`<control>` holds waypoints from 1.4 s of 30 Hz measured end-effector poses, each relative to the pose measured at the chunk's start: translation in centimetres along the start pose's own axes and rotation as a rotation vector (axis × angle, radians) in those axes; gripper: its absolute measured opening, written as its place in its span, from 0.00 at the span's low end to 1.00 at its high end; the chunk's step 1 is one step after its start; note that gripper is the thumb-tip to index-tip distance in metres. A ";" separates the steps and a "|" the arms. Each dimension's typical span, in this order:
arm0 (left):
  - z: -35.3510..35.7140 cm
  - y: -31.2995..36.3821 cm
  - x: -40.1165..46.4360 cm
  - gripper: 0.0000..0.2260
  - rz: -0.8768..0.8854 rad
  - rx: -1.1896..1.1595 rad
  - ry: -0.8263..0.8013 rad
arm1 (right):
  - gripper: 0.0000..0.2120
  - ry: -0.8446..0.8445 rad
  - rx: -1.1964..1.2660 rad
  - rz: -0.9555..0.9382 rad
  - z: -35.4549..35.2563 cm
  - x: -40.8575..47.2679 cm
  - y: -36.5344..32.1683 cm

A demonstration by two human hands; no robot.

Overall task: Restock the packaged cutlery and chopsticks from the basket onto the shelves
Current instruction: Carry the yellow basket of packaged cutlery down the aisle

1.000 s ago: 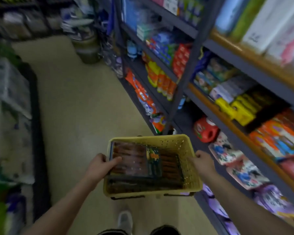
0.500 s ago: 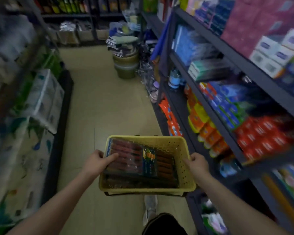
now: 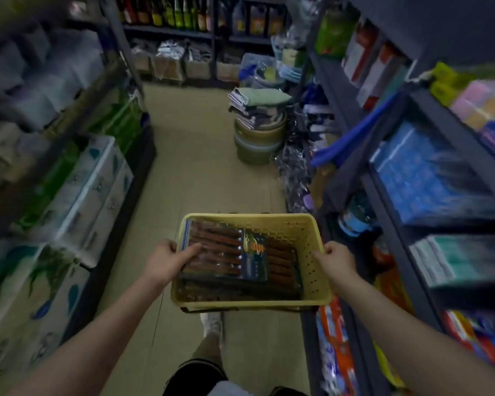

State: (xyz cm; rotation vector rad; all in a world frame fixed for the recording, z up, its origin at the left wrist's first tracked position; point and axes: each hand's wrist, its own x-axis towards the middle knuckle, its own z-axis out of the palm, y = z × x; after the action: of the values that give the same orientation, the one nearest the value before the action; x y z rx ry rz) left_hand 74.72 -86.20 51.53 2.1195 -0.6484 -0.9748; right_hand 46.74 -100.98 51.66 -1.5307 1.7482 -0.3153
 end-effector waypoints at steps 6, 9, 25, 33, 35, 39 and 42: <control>-2.4 9.6 15.8 0.24 -0.013 0.023 -0.063 | 0.15 0.019 0.067 0.074 1.7 14.3 -10.9; -3.5 14.6 23.2 0.25 0.000 0.039 -0.063 | 0.16 0.002 0.091 0.052 1.9 20.9 -16.3; -5.2 35.6 61.3 0.24 -0.040 -0.047 0.098 | 0.11 -0.084 0.164 -0.039 5.3 61.3 -43.0; -9.1 42.3 82.8 0.23 0.002 0.006 0.047 | 0.18 -0.022 0.236 0.028 11.8 77.2 -55.4; -10.4 44.8 88.6 0.22 0.021 0.029 -0.018 | 0.19 0.018 0.252 0.087 13.2 80.4 -58.0; -11.9 50.9 98.0 0.22 0.031 0.071 -0.196 | 0.15 0.114 0.280 0.212 14.6 85.5 -61.8; -11.0 55.6 104.1 0.23 0.079 0.138 -0.261 | 0.16 0.190 0.302 0.263 14.6 88.2 -63.8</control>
State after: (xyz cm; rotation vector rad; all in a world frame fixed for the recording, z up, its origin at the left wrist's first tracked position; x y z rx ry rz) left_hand 136.85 -187.16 53.41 2.0840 -0.9455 -1.2035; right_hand 105.55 -193.70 48.72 -1.0719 1.9227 -0.5763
